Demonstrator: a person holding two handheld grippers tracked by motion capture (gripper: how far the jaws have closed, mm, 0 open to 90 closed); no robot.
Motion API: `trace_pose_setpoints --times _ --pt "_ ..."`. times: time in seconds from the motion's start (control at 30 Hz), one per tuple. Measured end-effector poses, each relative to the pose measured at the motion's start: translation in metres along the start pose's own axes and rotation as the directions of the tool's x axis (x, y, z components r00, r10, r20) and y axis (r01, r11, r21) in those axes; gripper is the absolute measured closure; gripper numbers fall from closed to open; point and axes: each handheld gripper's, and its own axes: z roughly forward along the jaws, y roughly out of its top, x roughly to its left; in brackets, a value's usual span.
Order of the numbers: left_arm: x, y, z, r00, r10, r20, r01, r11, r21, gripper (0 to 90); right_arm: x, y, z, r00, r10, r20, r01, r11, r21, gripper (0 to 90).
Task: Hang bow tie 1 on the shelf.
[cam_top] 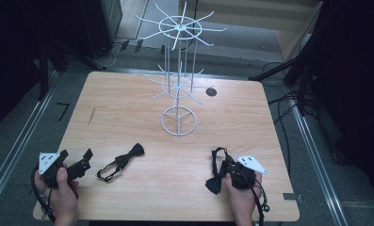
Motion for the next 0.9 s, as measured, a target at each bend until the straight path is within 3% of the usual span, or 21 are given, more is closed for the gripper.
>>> trace_pose_setpoints --times 0.23,0.5,0.63,0.8,0.9 --pt "0.000 0.000 0.000 1.0000 0.008 0.005 -0.008 1.0000 0.003 9.6 0.007 0.002 -0.006 0.9978 -0.061 0.024 0.062 0.997 -0.037 90.0" --pt "-0.001 0.000 0.000 0.9999 0.011 0.001 -0.011 0.9999 0.002 9.6 0.013 0.017 -0.020 0.9926 -0.116 -0.036 0.113 0.990 -0.089 90.0" --pt "-0.001 0.000 0.000 0.9998 0.019 0.009 -0.019 0.9998 0.007 9.6 0.018 0.022 -0.022 0.9852 -0.167 -0.038 0.162 0.980 -0.116 90.0" --pt "0.000 0.000 0.000 0.9997 0.022 0.012 -0.022 0.9998 0.005 9.6 0.020 0.030 -0.027 0.9869 -0.149 -0.063 0.138 0.979 -0.153 90.0" --pt "-0.001 0.000 -0.001 0.9994 0.026 0.023 -0.026 0.9996 -0.004 9.6 0.022 0.034 -0.030 0.9818 -0.155 -0.109 0.135 0.975 -0.174 90.0"
